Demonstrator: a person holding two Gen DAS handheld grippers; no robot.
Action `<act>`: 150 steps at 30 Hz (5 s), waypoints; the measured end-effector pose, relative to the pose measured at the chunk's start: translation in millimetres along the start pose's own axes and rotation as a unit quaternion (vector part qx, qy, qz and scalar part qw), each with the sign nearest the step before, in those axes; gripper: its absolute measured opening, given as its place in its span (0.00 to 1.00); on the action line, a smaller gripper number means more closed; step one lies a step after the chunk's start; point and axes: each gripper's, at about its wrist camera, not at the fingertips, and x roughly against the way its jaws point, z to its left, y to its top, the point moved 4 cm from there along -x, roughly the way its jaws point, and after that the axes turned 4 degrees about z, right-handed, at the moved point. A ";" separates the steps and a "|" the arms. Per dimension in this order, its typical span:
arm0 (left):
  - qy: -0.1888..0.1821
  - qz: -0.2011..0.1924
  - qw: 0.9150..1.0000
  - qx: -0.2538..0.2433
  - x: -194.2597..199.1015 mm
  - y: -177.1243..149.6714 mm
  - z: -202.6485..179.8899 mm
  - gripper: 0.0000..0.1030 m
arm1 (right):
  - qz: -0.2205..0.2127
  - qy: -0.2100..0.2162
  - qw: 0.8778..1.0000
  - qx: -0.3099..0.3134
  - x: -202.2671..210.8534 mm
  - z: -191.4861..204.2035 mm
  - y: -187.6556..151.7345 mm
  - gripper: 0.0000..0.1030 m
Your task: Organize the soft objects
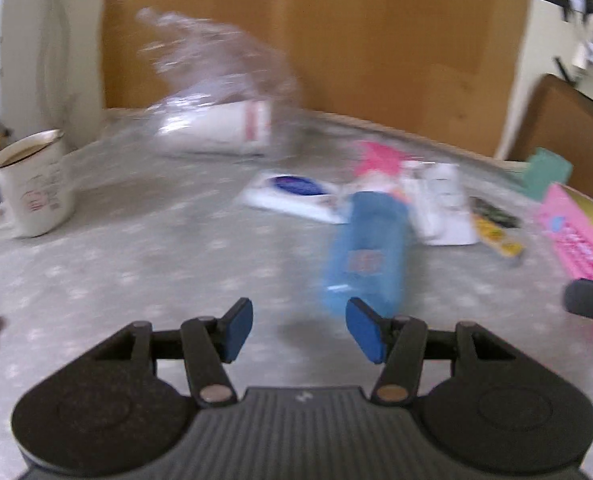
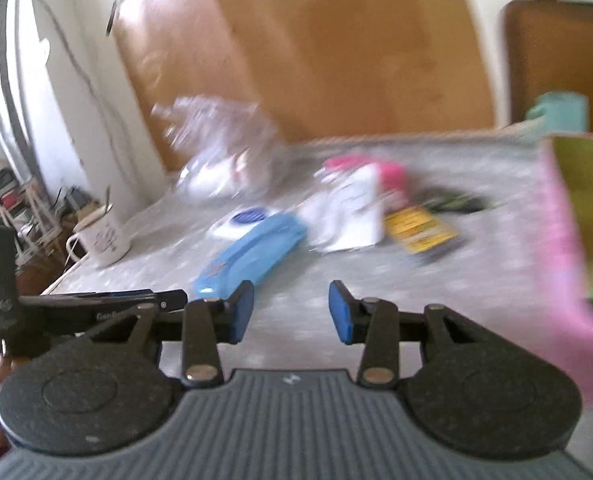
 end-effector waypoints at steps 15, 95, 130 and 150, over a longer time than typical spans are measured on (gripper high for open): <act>0.135 -0.025 0.990 -0.024 -11.0 -11.6 58.6 0.61 | 0.061 -0.070 0.996 0.001 -126.4 59.5 6.7 0.76; -0.259 -0.057 0.945 -0.189 -15.4 42.3 -327.8 0.84 | -0.096 -0.277 0.952 0.085 133.6 -190.2 -19.0 0.78; -0.036 -0.023 0.997 0.067 -57.1 36.7 41.0 0.82 | 0.027 -0.122 0.988 0.088 -85.8 -40.8 56.5 0.71; -0.085 -0.061 0.993 0.057 -36.4 32.8 33.0 0.83 | -0.002 -0.142 0.890 0.433 17.2 64.9 -57.4 0.38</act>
